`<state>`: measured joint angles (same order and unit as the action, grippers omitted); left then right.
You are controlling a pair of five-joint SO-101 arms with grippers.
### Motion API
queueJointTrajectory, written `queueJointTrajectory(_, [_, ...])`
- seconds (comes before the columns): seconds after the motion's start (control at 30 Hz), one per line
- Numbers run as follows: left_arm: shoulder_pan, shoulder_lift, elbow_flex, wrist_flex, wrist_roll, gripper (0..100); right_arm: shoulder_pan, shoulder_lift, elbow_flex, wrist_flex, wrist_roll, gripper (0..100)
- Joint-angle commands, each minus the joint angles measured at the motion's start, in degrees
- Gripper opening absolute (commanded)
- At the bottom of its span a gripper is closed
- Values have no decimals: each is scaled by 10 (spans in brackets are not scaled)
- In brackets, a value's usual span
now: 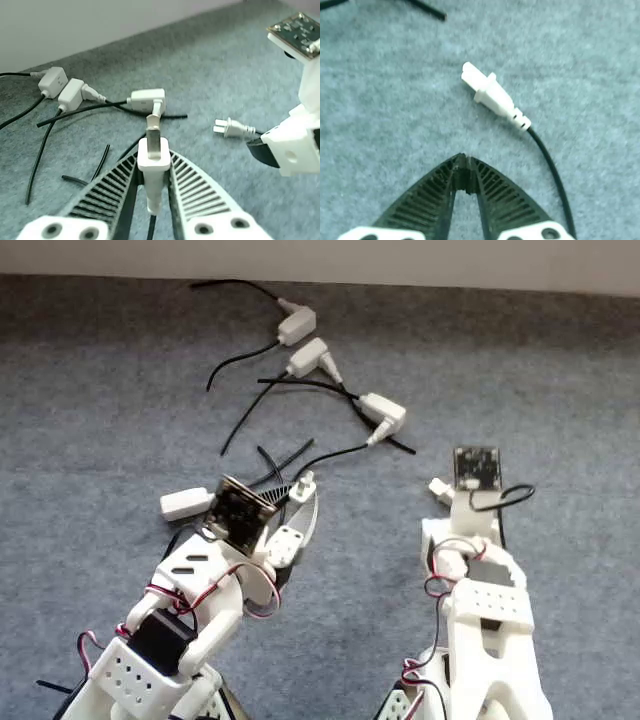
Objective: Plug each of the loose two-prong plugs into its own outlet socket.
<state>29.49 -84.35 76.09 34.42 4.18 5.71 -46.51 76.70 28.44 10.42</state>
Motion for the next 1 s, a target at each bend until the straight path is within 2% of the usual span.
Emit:
queueJointTrajectory(0.0, [-6,-8,25,-126,56,7,-43,-4,-178,129,0,6])
queueJointTrajectory(0.23, [-6,-8,135,-404,84,7,-102,-3,-442,298,2,6])
queueJointTrajectory(0.33, [-6,-8,161,-480,84,7,-128,-2,-524,347,18,6])
queueJointTrajectory(0.47, [-5,-8,177,-499,83,7,-195,-3,-606,397,40,6])
queueJointTrajectory(0.77, [23,-8,196,-498,81,7,-407,-4,-785,476,42,6])
queueJointTrajectory(0.97, [25,-8,194,-498,81,7,-530,1,-783,491,95,6])
